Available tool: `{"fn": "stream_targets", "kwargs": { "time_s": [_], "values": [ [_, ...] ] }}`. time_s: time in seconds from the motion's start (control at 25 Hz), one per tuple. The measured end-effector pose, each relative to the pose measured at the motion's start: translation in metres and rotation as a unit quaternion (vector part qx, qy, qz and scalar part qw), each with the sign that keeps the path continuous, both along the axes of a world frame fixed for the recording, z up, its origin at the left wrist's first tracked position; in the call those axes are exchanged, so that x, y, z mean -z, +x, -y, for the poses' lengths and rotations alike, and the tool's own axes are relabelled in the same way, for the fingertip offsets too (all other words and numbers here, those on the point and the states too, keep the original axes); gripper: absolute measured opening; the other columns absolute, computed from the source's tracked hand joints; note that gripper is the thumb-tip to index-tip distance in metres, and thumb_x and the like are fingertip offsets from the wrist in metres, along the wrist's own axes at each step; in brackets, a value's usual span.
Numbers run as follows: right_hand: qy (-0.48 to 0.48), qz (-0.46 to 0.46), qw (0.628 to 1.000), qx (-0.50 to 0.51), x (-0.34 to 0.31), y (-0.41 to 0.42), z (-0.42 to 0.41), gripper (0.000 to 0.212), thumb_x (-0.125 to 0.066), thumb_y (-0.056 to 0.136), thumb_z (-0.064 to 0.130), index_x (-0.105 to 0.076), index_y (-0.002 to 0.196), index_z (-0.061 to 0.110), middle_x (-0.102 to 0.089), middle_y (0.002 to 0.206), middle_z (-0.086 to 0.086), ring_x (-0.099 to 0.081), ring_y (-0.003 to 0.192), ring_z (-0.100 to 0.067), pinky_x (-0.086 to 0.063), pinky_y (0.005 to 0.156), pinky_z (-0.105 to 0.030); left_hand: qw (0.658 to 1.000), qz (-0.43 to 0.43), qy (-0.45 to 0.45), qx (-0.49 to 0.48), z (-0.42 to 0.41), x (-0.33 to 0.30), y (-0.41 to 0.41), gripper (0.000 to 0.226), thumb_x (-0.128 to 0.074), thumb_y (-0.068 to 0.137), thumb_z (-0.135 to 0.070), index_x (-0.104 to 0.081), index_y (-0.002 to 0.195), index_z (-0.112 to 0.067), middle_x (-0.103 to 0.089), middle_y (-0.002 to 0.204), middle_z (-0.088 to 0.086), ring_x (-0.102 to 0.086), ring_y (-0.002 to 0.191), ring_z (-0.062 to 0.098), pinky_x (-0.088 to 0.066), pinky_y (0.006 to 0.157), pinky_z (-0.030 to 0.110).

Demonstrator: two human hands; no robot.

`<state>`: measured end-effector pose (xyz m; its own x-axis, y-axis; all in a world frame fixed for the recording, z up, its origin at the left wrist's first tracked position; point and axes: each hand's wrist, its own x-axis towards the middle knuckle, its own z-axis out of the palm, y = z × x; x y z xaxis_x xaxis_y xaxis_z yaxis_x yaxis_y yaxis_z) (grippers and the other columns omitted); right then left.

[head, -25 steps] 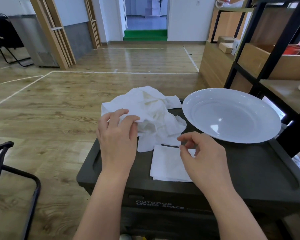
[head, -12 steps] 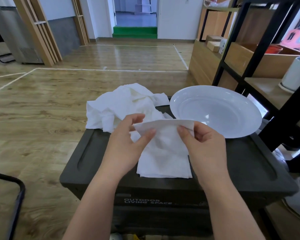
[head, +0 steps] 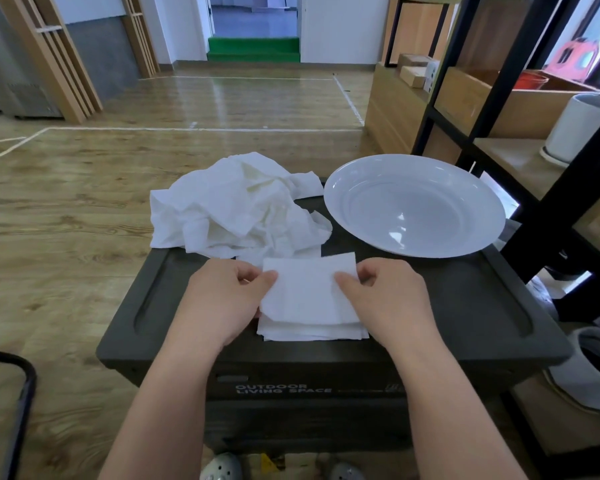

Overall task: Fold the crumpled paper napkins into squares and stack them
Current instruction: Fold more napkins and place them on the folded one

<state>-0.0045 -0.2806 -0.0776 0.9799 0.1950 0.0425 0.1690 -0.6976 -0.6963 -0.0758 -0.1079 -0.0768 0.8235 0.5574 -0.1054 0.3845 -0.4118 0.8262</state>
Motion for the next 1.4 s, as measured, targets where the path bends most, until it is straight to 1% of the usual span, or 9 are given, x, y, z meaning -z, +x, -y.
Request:
{"fn": "stream_targets", "kwargs": {
  "time_s": [0.24, 0.36, 0.56, 0.72, 1.0, 1.08, 1.2, 1.32, 1.4],
  "values": [
    [-0.077, 0.002, 0.997, 0.016, 0.005, -0.002, -0.002, 0.036, -0.066, 0.080, 0.034, -0.047, 0.056, 0.015, -0.055, 0.062, -0.006, -0.048, 0.051, -0.016, -0.037, 0.046, -0.022, 0.988, -0.074, 0.134, -0.027, 0.007, 0.002, 0.000, 0.021, -0.067, 0.080, -0.041, -0.064, 0.066, -0.025, -0.062, 0.063, -0.010, -0.056, 0.060, 0.001, -0.034, 0.047, 0.021],
    [-0.074, -0.012, 0.997, 0.025, 0.005, -0.001, -0.004, 0.029, -0.068, 0.080, 0.035, -0.055, 0.063, 0.015, -0.064, 0.075, -0.001, -0.055, 0.060, -0.010, -0.037, 0.047, -0.018, 0.985, -0.064, 0.158, -0.039, 0.010, 0.006, -0.001, 0.018, -0.070, 0.078, -0.038, -0.060, 0.069, -0.025, -0.060, 0.067, -0.012, -0.056, 0.065, 0.002, -0.035, 0.048, 0.022],
    [-0.072, 0.056, 0.995, 0.027, 0.003, -0.007, -0.009, 0.023, -0.068, 0.082, 0.031, -0.047, 0.089, 0.027, -0.049, 0.081, 0.012, -0.049, 0.075, -0.007, -0.028, 0.051, -0.014, 0.978, 0.035, 0.199, -0.044, 0.013, 0.004, 0.000, 0.015, -0.066, 0.080, -0.028, -0.052, 0.087, -0.028, -0.055, 0.079, -0.014, -0.053, 0.072, 0.003, -0.033, 0.053, 0.016],
    [-0.075, 0.052, 0.994, -0.057, 0.005, -0.014, -0.022, 0.018, -0.064, 0.086, 0.033, -0.051, 0.098, 0.034, -0.049, 0.089, 0.014, -0.048, 0.074, -0.003, -0.031, 0.054, -0.012, 0.972, 0.043, 0.227, 0.043, 0.018, 0.009, 0.006, 0.011, -0.056, 0.084, -0.019, -0.058, 0.088, -0.029, -0.054, 0.084, -0.012, -0.055, 0.082, 0.007, -0.035, 0.059, 0.018],
    [-0.074, 0.023, 0.994, -0.077, 0.005, -0.014, -0.023, 0.012, -0.059, 0.088, 0.036, -0.055, 0.100, 0.035, -0.050, 0.086, 0.015, -0.048, 0.072, 0.001, -0.031, 0.053, -0.011, 0.900, 0.091, 0.410, -0.114, -0.021, 0.000, 0.026, 0.058, -0.057, 0.071, 0.011, -0.059, 0.121, -0.017, -0.049, 0.130, 0.010, -0.041, 0.112, 0.033, -0.039, 0.082, 0.036],
    [-0.047, 0.030, 0.996, -0.065, 0.003, -0.015, -0.023, 0.011, -0.059, 0.088, 0.035, -0.056, 0.098, 0.037, -0.052, 0.084, 0.016, -0.050, 0.072, 0.002, -0.032, 0.054, -0.010, 0.901, 0.097, 0.408, -0.108, -0.022, -0.001, 0.030, 0.037, -0.064, 0.076, 0.004, -0.069, 0.106, -0.017, -0.053, 0.129, 0.010, -0.042, 0.116, 0.036, -0.037, 0.090, 0.041],
    [-0.012, 0.070, 0.995, -0.063, 0.002, -0.014, -0.024, 0.017, -0.063, 0.086, 0.030, -0.058, 0.102, 0.036, -0.053, 0.086, 0.019, -0.051, 0.076, 0.004, -0.033, 0.058, -0.006, 0.887, 0.145, 0.429, -0.087, -0.016, -0.004, 0.026, 0.013, -0.077, 0.073, -0.004, -0.075, 0.078, -0.017, -0.066, 0.111, 0.006, -0.053, 0.106, 0.037, -0.042, 0.081, 0.043],
    [0.037, 0.125, 0.987, -0.094, 0.001, -0.013, -0.021, 0.047, -0.069, 0.082, 0.026, -0.045, 0.119, 0.042, -0.046, 0.107, 0.023, -0.047, 0.094, 0.005, -0.033, 0.066, -0.004, 0.886, 0.173, 0.429, 0.025, -0.008, -0.011, 0.013, 0.011, -0.078, 0.075, -0.014, -0.073, 0.078, -0.023, -0.067, 0.107, -0.004, -0.053, 0.109, 0.028, -0.029, 0.087, 0.032],
    [0.041, 0.159, 0.977, -0.138, 0.000, -0.014, -0.022, 0.063, -0.071, 0.079, 0.027, -0.035, 0.128, 0.047, -0.035, 0.125, 0.023, -0.033, 0.116, 0.005, -0.031, 0.083, -0.007, 0.888, 0.173, 0.409, 0.122, -0.005, -0.019, 0.003, 0.008, -0.072, 0.080, -0.023, -0.069, 0.081, -0.030, -0.067, 0.098, -0.015, -0.056, 0.105, 0.013, -0.025, 0.087, 0.026]
  ]
}}
